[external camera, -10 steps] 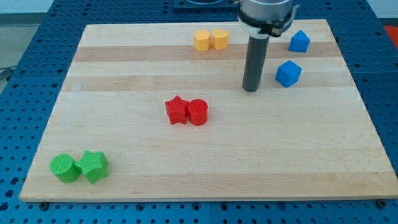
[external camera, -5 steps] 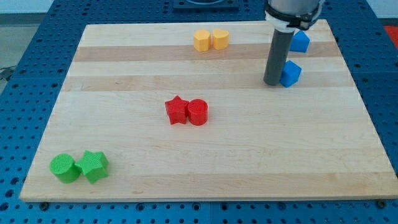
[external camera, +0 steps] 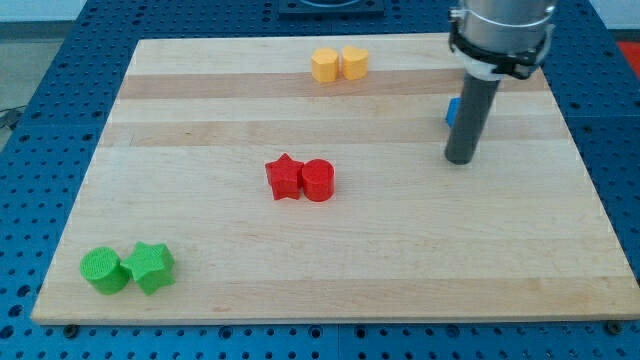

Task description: Push blue cube into the blue triangle

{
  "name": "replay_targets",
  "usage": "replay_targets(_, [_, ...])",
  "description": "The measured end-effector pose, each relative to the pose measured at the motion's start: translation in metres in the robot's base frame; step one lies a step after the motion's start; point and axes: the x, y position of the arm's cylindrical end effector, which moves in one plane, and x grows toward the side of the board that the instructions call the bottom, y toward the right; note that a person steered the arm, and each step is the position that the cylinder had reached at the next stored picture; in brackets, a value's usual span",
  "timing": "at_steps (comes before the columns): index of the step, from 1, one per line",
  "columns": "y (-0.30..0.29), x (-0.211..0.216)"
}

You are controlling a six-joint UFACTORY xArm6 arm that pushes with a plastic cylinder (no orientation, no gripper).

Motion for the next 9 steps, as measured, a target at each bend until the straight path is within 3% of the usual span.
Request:
replay_targets(3, [0.014, -0.083])
replay_targets(4, [0.014, -0.086])
replay_targets(6, [-0.008, -0.023])
replay_targets(9, [-0.031, -0.074])
